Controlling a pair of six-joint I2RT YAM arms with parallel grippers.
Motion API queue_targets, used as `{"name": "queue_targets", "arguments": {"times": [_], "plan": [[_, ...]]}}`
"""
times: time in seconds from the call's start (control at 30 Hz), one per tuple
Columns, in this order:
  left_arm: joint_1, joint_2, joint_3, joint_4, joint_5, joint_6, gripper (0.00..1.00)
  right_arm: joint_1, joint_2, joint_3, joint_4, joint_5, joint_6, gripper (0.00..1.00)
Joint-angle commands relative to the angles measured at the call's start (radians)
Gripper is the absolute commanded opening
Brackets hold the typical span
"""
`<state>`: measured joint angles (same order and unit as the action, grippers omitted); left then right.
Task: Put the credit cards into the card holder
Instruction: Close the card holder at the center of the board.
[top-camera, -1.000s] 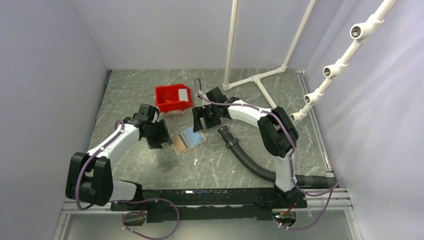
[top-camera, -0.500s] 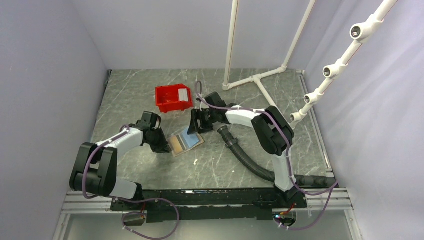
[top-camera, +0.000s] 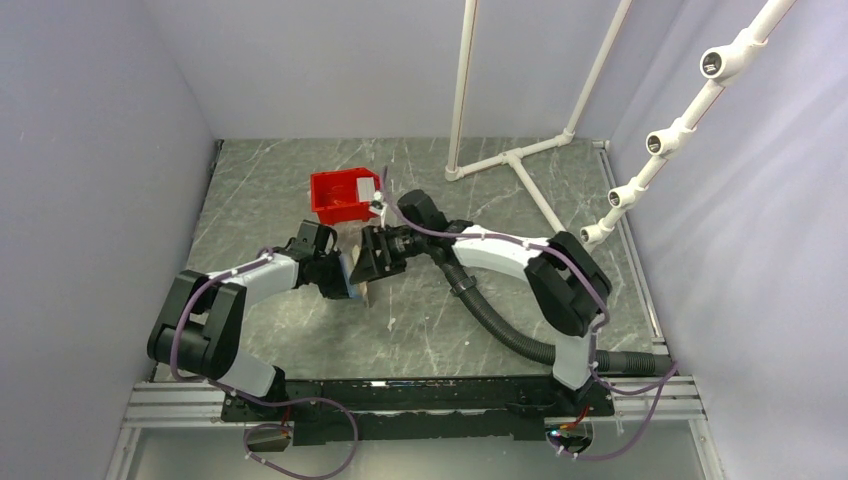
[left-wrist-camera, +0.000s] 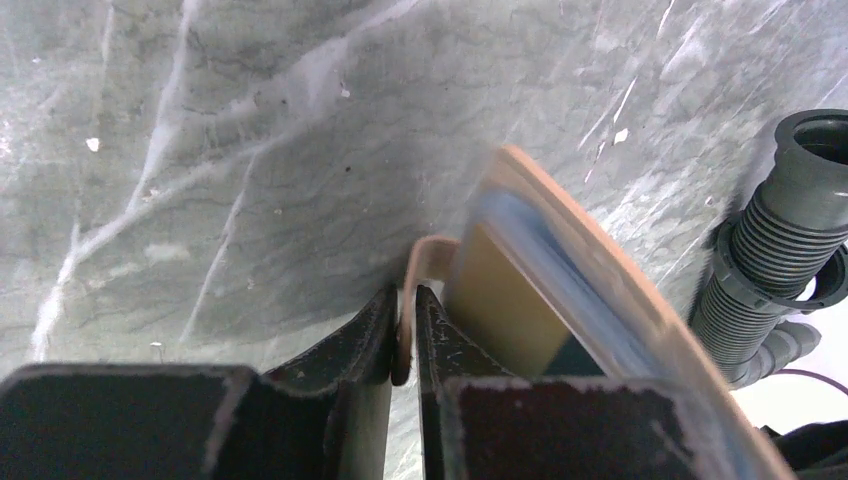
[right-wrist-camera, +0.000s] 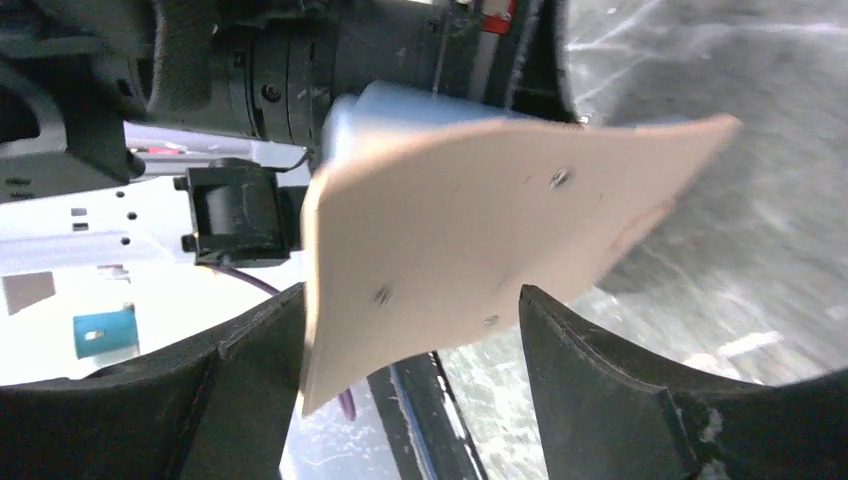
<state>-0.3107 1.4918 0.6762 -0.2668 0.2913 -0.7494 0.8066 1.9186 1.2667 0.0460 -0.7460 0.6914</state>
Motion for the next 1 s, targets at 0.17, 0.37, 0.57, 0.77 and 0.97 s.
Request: {"name": "queue_targets", "arguments": {"times": [0.17, 0.37, 0.57, 0.77, 0.97], "plan": [[-0.005, -0.076, 0.025, -0.118, -0.061, 0.08, 0.09, -0.11, -0.185, -0.147, -0.163, 0.167, -0.216, 0.79], [-0.005, -0.078, 0.036, -0.121, -0.026, 0.098, 0.06, -0.11, -0.154, -0.162, -0.071, 0.105, -0.221, 0.8], [-0.005, -0.08, 0.034, -0.106, 0.004, 0.089, 0.09, -0.094, -0.086, -0.095, -0.051, 0.038, -0.216, 0.78], [-0.005, -0.1, 0.02, -0.121, 0.001, 0.079, 0.21, -0.026, 0.001, -0.085, 0.158, -0.088, -0.074, 0.75], [0.006, -0.196, 0.002, -0.197, -0.027, 0.057, 0.43, -0.052, 0.117, -0.046, 0.162, -0.156, -0.012, 0.67]]}}
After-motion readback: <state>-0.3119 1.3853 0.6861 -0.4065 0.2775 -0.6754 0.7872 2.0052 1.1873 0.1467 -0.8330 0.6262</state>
